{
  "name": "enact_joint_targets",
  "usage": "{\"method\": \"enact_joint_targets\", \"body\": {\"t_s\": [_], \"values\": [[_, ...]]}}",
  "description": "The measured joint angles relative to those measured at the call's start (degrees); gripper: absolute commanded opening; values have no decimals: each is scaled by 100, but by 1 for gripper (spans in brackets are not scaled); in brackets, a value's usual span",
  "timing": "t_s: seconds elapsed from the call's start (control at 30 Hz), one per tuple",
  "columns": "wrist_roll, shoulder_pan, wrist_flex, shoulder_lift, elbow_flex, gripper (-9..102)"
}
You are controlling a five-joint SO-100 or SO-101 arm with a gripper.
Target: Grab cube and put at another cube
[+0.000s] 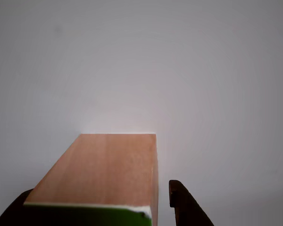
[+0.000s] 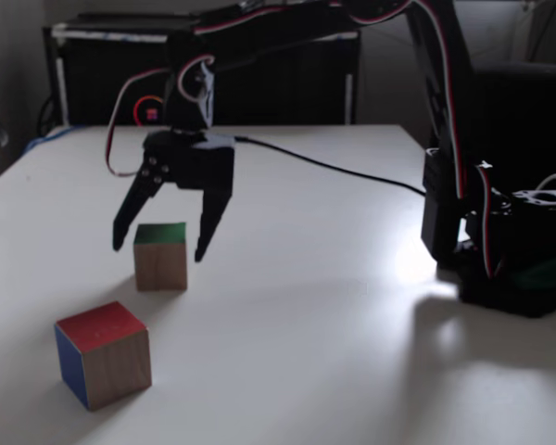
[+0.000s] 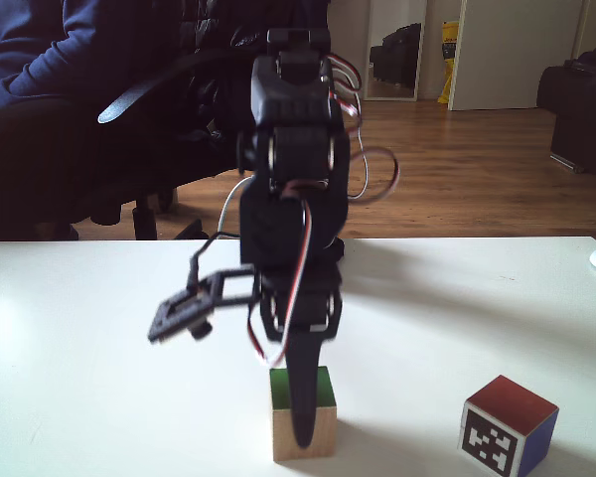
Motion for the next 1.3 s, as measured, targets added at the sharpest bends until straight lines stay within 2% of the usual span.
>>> {"method": "enact_joint_targets", "body": {"t_s": [0.7, 0.97, 1.13, 1.3], "values": [[-44, 26, -53, -404, -176, 40], [-105, 26, -44, -352, -272, 15], [-114, 18, -264, -299, -281, 8], [-114, -18, -308, -9, -35, 8]]}}
